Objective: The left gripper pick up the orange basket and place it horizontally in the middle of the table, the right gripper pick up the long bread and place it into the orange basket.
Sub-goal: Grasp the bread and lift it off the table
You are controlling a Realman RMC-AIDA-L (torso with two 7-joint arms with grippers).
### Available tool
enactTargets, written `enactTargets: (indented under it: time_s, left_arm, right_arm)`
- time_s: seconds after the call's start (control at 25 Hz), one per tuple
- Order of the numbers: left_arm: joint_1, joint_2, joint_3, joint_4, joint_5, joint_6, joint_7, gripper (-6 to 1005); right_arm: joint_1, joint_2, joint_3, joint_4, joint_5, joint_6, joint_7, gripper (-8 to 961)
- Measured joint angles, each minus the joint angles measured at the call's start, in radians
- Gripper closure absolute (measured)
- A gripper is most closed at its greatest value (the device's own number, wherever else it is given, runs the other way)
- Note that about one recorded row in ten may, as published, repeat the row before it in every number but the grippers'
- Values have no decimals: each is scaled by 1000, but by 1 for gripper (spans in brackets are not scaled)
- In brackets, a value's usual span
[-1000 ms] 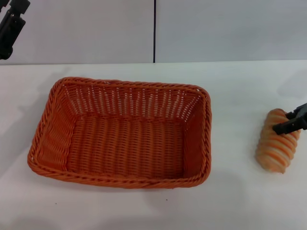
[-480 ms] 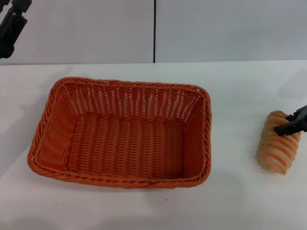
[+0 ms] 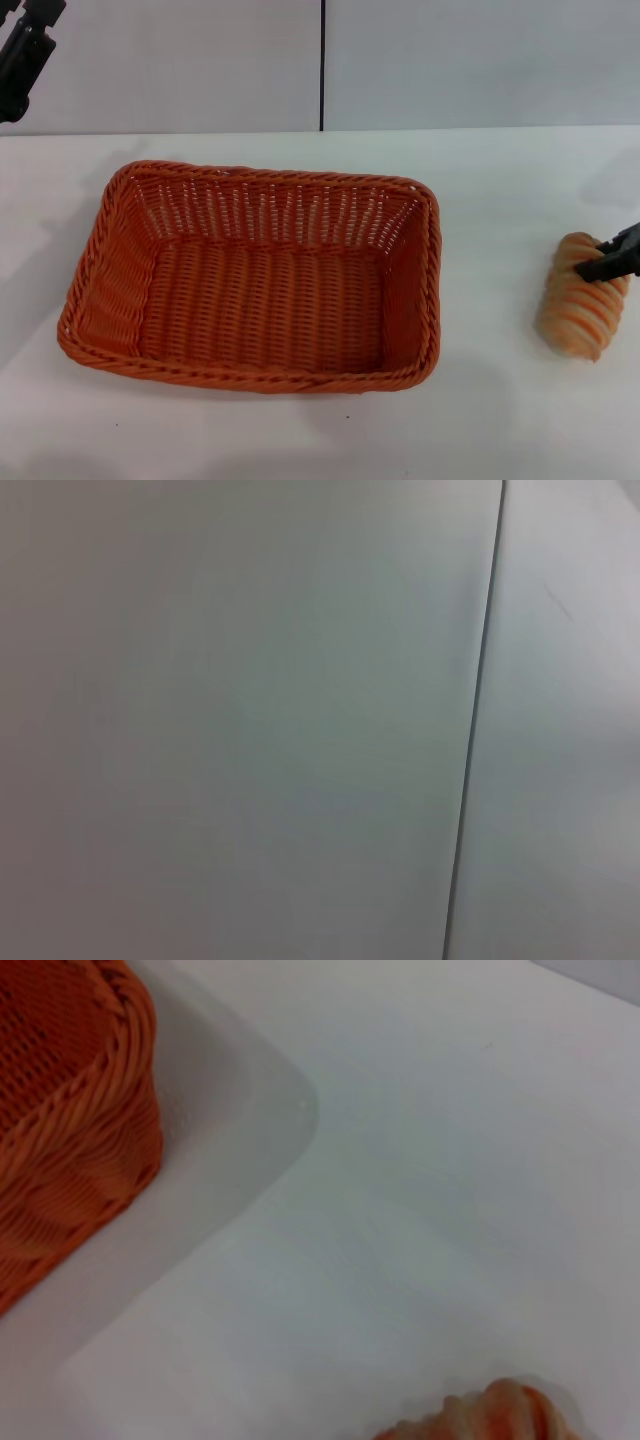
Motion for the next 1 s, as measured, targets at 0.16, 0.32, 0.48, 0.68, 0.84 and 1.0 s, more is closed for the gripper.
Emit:
enactTargets:
  time_s: [0.16, 0.32, 0.48, 0.68, 0.84, 1.0]
  left_arm:
    - [1, 0, 0, 0, 0, 0, 0, 441]
    - [1, 0, 1, 0, 0, 0, 0, 441]
    - [1, 0, -4, 0, 0, 0, 0, 441]
    - [-1, 0, -6, 0, 0, 1, 0, 441]
    - [-2, 0, -7, 0, 0, 2, 1, 441]
    - [-3, 0, -9, 1, 0, 3, 2, 441]
  right_arm:
    - [-3, 0, 4, -3, 4, -1, 0, 619]
    - [-5, 0, 10, -7, 8, -1, 0, 635]
    - [-9, 0, 21, -23, 9, -1, 0, 651]
    - [-20, 9, 68, -69, 10, -3, 0, 670]
    - [-43, 33, 174, -160, 46, -4, 3, 684]
    - [-94, 43, 233, -265, 213, 13, 6, 700]
